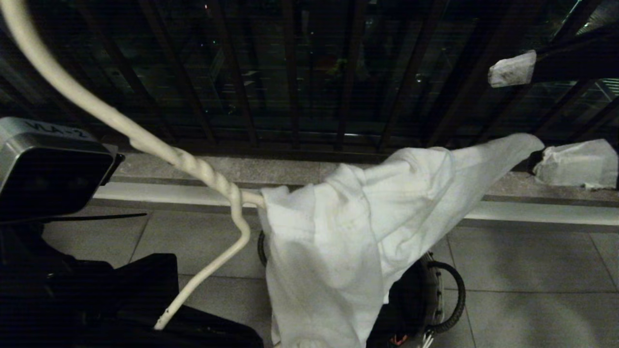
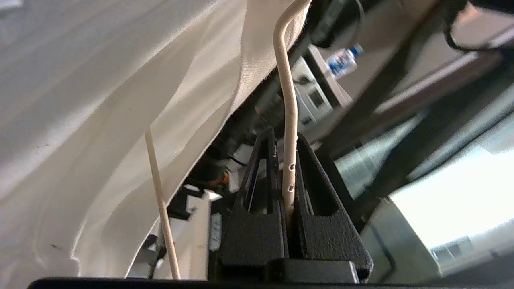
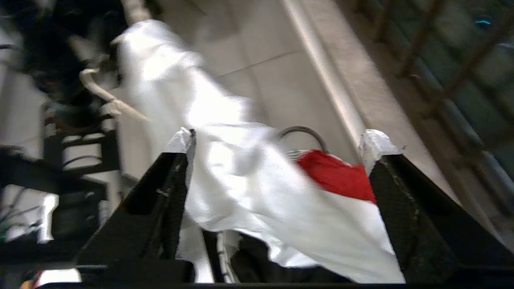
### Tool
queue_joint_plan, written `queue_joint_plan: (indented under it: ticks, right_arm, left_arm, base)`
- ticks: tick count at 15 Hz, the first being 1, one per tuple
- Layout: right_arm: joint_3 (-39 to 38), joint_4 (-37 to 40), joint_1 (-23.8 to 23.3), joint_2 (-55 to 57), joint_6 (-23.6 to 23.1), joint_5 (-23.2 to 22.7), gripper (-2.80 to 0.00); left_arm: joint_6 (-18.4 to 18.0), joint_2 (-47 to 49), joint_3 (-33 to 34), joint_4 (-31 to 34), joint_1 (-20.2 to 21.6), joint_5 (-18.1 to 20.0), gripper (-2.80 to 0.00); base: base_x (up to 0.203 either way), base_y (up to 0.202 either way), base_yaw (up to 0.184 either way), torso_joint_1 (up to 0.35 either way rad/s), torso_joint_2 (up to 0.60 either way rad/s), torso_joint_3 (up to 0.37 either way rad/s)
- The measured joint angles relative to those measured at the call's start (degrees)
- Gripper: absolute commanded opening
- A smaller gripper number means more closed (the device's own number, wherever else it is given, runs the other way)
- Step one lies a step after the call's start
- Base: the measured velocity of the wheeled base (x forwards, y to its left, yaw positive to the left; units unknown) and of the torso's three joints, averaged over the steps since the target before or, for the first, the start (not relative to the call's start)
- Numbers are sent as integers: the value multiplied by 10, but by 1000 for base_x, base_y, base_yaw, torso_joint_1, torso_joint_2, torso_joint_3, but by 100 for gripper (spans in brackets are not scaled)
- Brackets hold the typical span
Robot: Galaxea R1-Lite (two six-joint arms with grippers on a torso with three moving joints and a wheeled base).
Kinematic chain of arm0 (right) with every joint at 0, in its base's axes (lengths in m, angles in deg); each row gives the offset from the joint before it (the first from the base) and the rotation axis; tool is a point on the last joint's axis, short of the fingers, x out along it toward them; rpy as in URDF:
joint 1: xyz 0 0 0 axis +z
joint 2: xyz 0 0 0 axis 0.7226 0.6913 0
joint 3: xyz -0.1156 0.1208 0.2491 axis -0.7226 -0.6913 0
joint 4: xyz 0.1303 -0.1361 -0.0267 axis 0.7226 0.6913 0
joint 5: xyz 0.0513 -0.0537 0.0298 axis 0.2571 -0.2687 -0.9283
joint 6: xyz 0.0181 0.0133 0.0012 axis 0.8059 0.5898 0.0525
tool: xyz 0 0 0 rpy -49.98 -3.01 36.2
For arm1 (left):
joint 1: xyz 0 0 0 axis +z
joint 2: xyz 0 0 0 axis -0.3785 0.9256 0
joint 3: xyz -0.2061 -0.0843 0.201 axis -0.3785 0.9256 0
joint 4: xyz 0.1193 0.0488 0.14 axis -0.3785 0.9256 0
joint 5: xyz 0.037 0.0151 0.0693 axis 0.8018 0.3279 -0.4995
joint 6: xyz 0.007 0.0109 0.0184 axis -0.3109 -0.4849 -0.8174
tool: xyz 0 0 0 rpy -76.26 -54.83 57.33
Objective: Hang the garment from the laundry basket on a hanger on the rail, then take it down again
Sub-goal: Hang the clothes on the clothes rack
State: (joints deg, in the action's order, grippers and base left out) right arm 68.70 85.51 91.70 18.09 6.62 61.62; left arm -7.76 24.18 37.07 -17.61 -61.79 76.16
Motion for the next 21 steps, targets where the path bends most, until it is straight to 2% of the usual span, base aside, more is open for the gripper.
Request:
queue_joint_plan:
  ticks: [2,10,21]
  right_arm:
    - [7,1,-1,24,-13,-23,0]
    - [65,4,-1,128,-81,-92,0]
    - [70,-3,47,176,-86,-112,0]
  left_arm:
    - [0,3,-4,0,0,-21,-280]
    - [0,2,-12,1,-1,-19,-280]
    - [-2,2,-15,3,-1,-18,-280]
  base:
    - [0,0,0,0,0,0]
    - [0,0,0,0,0,0]
    - [0,0,0,0,0,0]
